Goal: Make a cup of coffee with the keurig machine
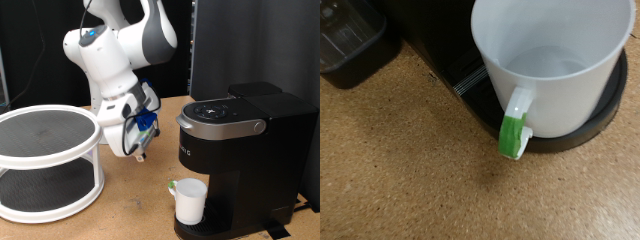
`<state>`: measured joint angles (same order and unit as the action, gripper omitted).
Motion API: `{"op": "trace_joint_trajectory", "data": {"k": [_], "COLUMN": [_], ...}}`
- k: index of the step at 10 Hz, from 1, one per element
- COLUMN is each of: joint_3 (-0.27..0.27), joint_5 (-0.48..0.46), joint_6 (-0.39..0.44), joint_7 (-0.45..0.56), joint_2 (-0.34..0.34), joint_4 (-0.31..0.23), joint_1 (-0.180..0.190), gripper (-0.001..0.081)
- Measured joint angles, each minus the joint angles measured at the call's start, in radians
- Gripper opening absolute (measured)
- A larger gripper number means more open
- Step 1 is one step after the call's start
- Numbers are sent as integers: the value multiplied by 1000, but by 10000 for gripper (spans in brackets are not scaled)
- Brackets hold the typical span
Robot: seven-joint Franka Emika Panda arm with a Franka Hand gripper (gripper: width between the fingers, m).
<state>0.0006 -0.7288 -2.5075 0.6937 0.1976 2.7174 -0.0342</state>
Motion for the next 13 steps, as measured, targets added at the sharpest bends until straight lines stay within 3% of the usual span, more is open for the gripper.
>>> {"op": "trace_joint_trajectory", "data": {"k": [2, 4, 6, 10, 13], "joint_3": [1, -1, -24, -71, -78], "joint_5": [85, 81, 59, 13, 9], "joint_6": [42, 46, 109, 249, 311], "joint_7": [-91, -59, 11, 39, -17], "joint_2": [75, 70, 87, 201, 279], "joint_4": [18, 18, 8, -31, -74], "joint_1": [-35, -35, -35, -35, -35], "gripper": [806, 806, 806, 806, 806]}}
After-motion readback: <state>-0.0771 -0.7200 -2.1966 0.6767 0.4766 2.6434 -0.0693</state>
